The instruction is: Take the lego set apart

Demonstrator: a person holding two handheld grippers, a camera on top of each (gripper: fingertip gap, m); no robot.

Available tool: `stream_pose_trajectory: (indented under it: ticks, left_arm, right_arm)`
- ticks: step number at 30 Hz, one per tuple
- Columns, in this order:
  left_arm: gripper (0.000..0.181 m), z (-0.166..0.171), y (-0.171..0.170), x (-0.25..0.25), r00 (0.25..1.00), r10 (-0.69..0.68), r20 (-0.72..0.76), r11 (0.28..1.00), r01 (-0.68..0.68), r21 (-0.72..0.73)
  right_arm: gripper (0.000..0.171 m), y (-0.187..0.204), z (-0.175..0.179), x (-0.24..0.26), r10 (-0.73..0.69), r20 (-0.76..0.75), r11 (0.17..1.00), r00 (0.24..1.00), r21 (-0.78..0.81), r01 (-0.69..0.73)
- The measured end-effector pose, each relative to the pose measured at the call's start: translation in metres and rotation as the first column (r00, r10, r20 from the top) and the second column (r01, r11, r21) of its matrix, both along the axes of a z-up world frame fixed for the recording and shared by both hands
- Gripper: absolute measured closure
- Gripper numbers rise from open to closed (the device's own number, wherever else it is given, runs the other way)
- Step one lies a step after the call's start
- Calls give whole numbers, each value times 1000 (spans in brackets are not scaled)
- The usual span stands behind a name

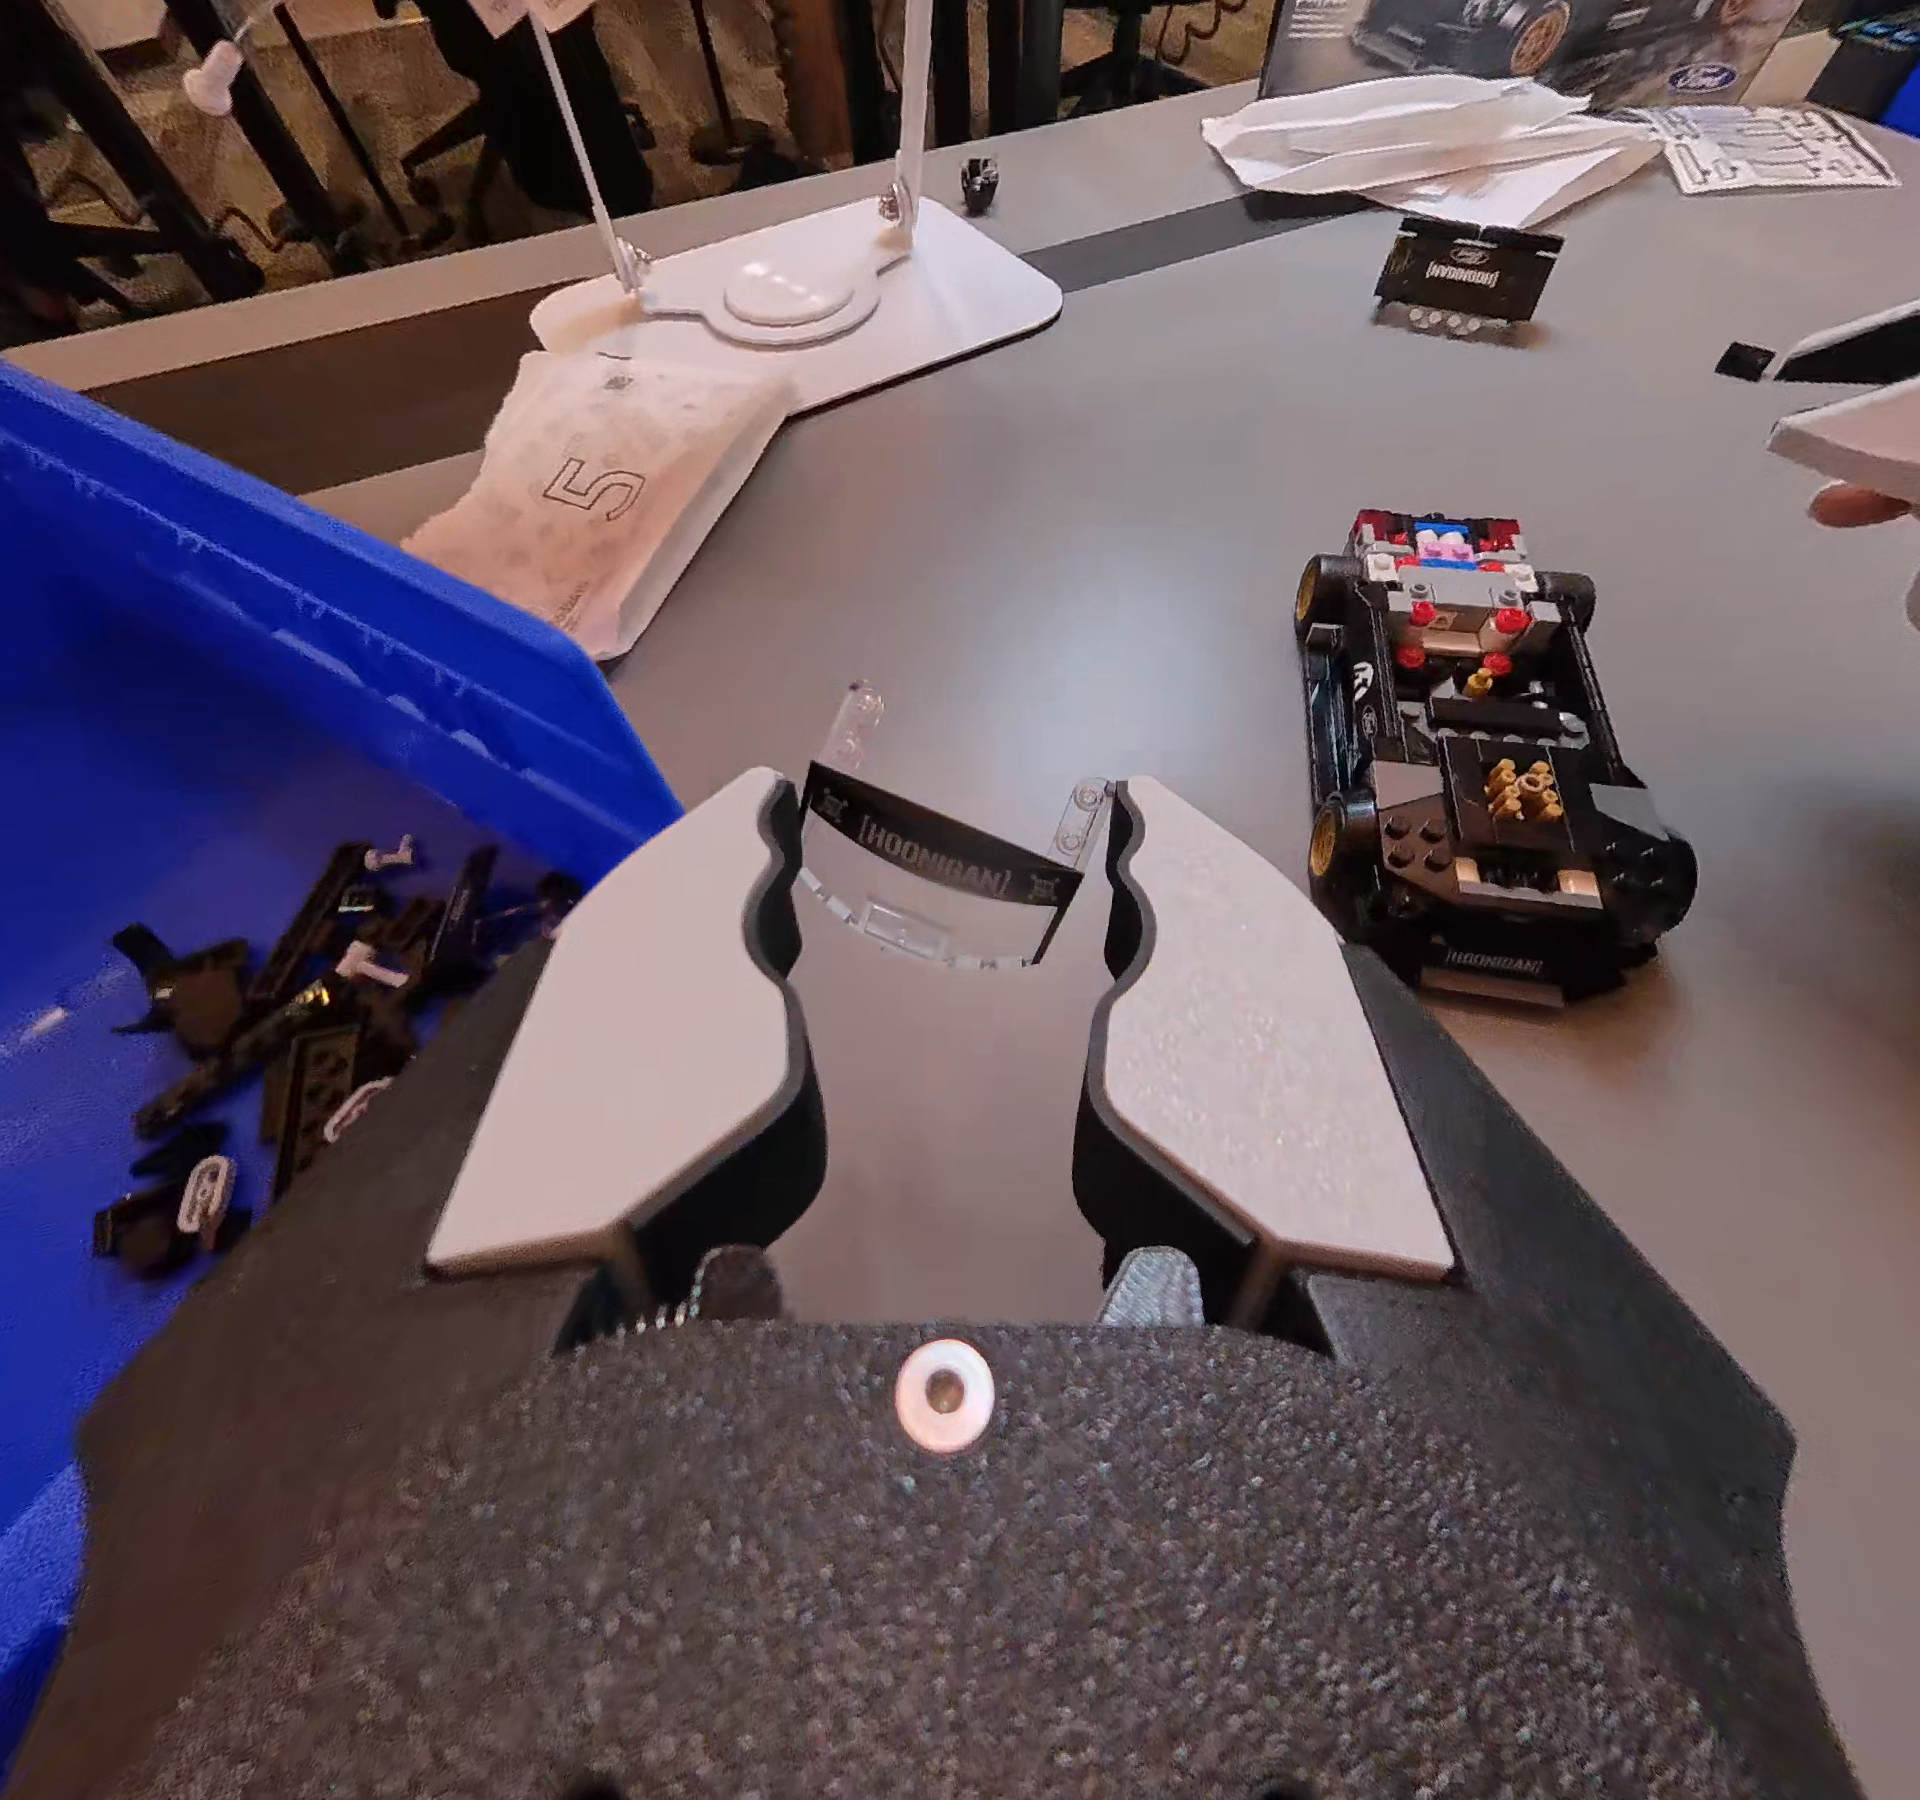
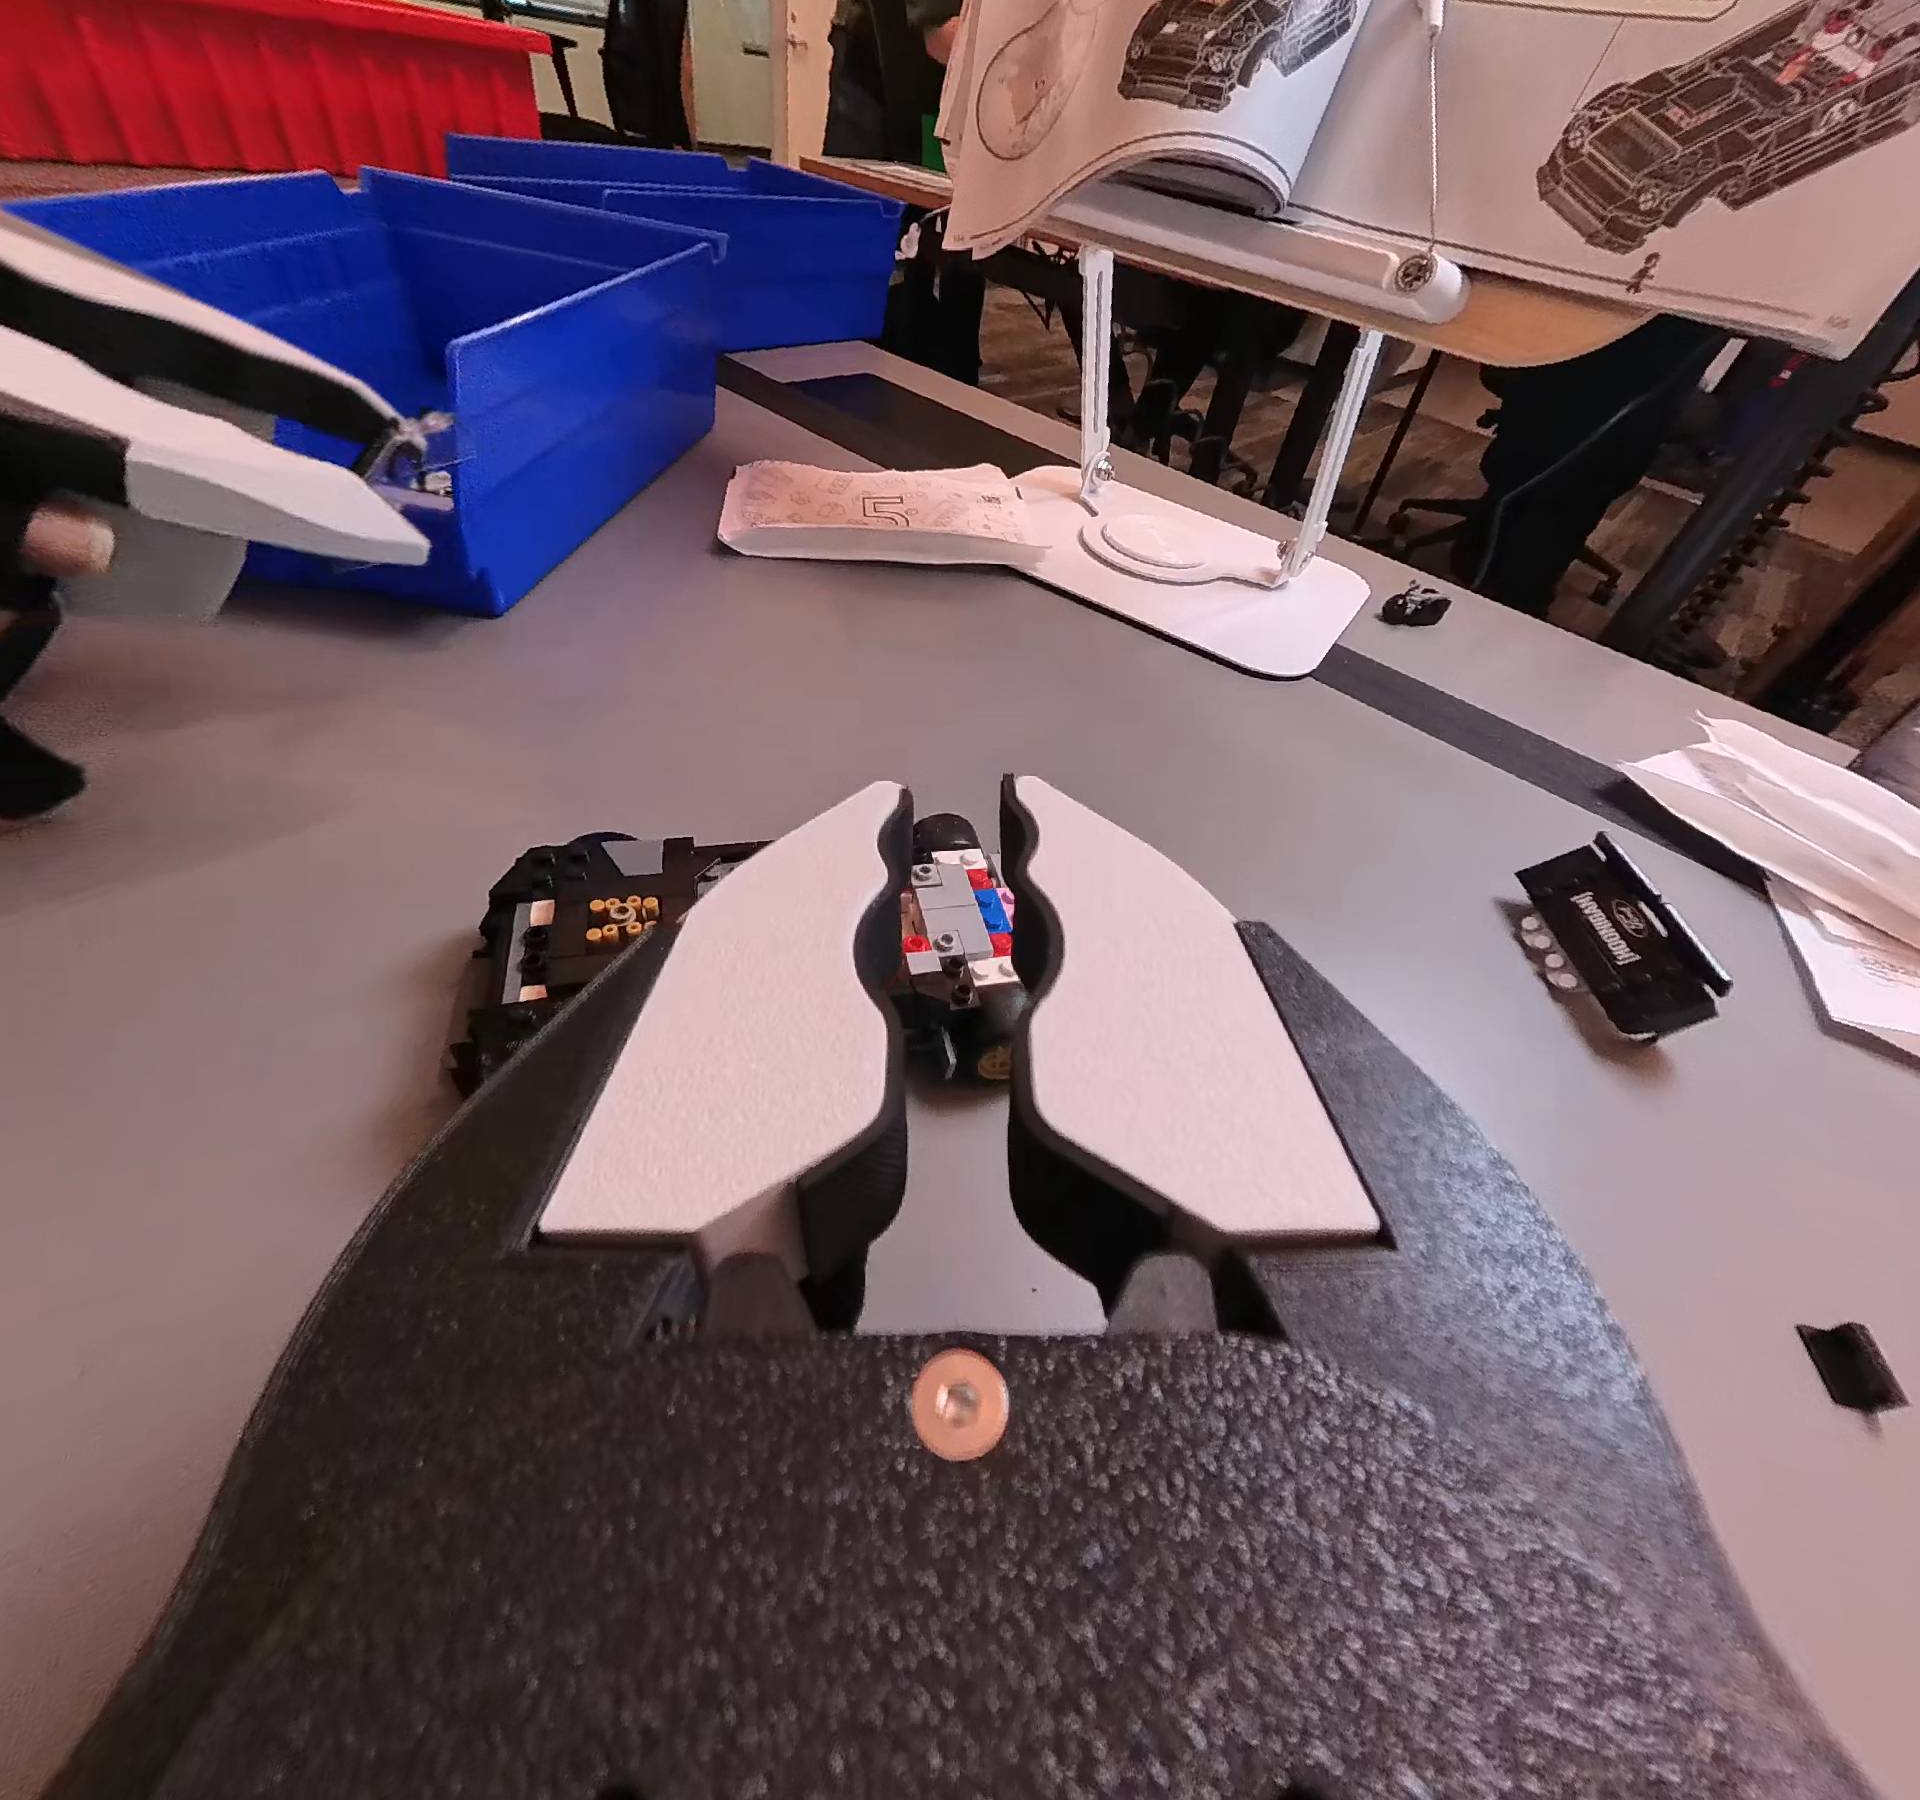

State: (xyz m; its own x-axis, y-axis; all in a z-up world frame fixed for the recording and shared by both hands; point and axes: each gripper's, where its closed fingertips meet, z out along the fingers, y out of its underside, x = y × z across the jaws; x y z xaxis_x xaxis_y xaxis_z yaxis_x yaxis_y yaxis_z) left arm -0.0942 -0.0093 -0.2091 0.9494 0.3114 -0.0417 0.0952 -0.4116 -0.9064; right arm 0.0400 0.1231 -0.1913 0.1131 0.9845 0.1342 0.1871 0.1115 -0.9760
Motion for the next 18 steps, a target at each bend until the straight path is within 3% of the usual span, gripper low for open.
stream_pose_trajectory:
  ticks: [5, 9, 18]
  left_arm:
    - [125, -7, -9, -3, 996, 65, -67, 998, -64, 21]
    - [124, -18, -11, -5, 996, 87, -10, 996, -87, 16]
    - [124, -63, -17, 8, 992, 22, 128, 983, 2, -182]
  right_arm:
    - [155, 1, -3, -2, -7, 4, 1000, 1000, 6, 7]
    - [155, 1, -5, -4, -13, 11, 1000, 1000, 13, 13]
    - [156, 0, -9, -5, -15, 34, 999, 999, 32, 14]
